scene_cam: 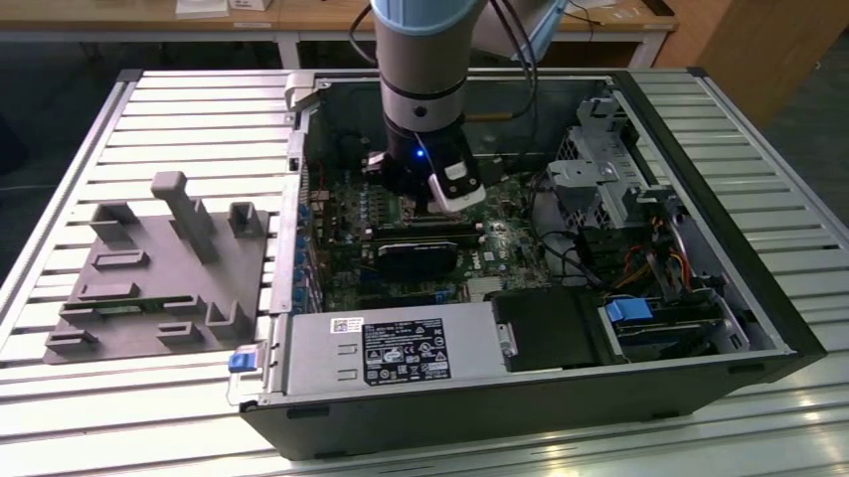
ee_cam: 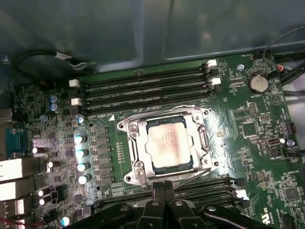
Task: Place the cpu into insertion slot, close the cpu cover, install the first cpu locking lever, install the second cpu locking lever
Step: 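Install the second cpu locking lever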
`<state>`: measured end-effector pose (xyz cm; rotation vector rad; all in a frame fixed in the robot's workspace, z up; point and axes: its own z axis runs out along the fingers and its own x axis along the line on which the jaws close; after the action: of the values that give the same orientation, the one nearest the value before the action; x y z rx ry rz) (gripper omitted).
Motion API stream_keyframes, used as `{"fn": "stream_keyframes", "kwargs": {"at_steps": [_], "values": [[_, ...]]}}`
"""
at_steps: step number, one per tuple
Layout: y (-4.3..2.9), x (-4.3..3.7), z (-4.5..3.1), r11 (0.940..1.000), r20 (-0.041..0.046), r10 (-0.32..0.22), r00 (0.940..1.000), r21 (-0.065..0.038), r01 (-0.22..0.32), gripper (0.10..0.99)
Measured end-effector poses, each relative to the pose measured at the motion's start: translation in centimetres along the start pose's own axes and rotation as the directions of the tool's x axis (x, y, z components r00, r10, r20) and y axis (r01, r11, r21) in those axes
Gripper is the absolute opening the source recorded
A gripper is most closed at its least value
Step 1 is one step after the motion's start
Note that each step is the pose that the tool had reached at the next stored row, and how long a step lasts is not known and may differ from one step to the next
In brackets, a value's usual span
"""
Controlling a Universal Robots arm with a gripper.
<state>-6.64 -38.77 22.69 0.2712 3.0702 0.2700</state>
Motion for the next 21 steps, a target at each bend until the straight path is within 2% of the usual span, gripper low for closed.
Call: {"fn": "stream_keyframes", "kwargs": {"at_steps": [5,7,13,15,18,21], "values": [[-0.19,0.04,0.23,0.9995,-0.0042,-0.031,0.9995,-0.007,0.031,0.106],[-0.30,0.06,0.42,0.9987,-0.0057,-0.048,0.9988,-0.016,0.048,0.106],[-1.00,0.38,0.51,0.9980,-0.0027,-0.056,0.9984,-0.030,0.056,0.106],[-1.21,0.54,0.55,0.9976,-0.0002,-0.057,0.9984,-0.039,0.057,0.106],[-1.48,0.89,0.63,0.9966,0.0027,-0.056,0.9984,-0.059,0.056,0.106],[-1.86,1.15,0.73,0.9956,0.0047,-0.056,0.9984,-0.074,0.056,0.106]]}}
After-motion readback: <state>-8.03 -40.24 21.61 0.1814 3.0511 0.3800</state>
